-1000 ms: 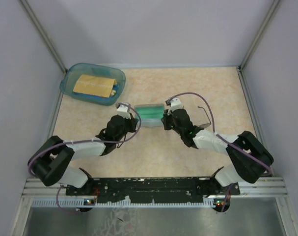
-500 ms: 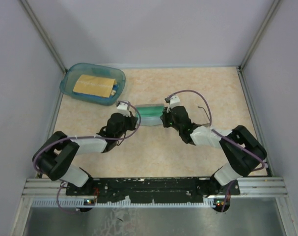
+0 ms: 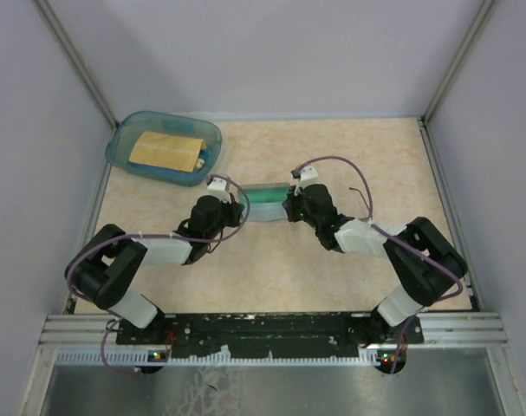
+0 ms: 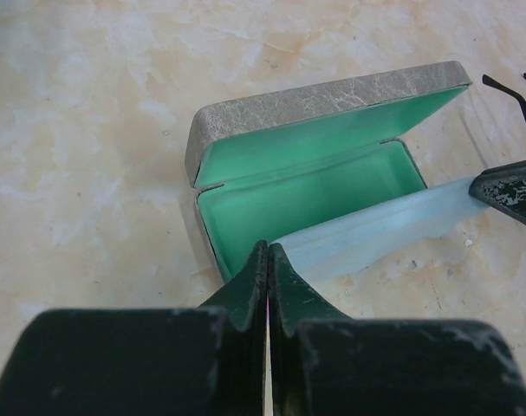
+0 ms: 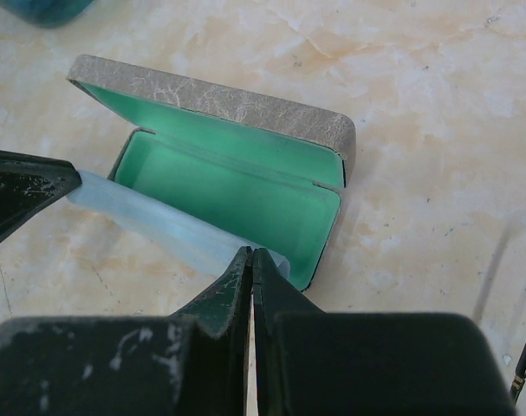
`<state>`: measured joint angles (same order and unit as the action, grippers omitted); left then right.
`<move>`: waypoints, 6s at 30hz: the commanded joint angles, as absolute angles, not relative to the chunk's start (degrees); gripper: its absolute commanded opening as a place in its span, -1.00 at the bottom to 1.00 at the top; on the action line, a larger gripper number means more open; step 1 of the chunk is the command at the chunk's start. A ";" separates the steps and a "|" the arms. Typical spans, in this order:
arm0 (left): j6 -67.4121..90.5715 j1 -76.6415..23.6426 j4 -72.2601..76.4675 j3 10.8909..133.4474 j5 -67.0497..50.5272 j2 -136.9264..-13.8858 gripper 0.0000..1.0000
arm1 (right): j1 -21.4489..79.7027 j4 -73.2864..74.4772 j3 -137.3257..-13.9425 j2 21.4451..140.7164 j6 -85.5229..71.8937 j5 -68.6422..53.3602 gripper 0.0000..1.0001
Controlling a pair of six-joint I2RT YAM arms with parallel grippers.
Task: Organize the sunglasses
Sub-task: Place the glasses cleaning cloth in the sunglasses case.
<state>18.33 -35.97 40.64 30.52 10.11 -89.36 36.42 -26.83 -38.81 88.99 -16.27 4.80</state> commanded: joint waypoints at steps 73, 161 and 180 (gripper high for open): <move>17.30 -32.35 45.04 36.65 7.21 -97.42 -1.00 | 32.96 -31.59 -46.05 98.18 -16.26 2.04 -1.00; 18.03 -30.77 47.04 38.53 5.19 -102.20 -1.00 | 31.11 -32.29 -48.84 102.89 -16.52 -0.09 -1.00; 18.34 -30.69 46.15 38.98 4.75 -102.04 -0.90 | 31.11 -31.07 -49.57 103.27 -16.93 -0.26 -0.92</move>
<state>18.06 -31.07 44.99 37.82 5.30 -101.58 31.70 -29.12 -46.83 102.83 -16.69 -0.14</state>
